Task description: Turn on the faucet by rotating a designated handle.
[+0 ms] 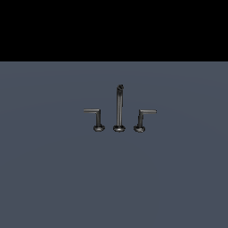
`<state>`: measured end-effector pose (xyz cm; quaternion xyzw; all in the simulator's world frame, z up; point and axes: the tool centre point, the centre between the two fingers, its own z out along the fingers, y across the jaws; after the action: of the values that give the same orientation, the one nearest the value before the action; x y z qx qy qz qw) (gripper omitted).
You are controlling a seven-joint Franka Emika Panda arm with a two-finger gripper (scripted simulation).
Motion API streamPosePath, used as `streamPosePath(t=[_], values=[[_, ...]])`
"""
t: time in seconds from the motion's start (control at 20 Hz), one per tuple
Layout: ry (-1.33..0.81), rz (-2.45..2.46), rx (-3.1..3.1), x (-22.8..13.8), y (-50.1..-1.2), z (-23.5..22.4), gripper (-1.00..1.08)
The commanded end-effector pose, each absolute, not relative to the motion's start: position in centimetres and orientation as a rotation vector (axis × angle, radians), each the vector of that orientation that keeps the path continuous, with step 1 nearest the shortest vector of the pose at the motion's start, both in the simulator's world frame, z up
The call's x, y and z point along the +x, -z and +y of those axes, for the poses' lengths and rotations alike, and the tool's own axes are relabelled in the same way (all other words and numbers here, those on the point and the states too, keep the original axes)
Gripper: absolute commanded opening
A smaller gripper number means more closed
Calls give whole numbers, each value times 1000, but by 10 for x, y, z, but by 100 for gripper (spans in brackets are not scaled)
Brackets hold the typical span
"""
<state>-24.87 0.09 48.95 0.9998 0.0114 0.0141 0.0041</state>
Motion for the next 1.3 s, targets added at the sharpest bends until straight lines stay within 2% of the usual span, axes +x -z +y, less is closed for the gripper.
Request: streamPosePath(t=[0.0, 0.8, 1.25], values=[[-44, 36, 3133, -249, -490, 1, -100], [-52, -34, 3102, -236, -491, -12, -100], [-50, -213, 3098, -203, -480, -18, -100]])
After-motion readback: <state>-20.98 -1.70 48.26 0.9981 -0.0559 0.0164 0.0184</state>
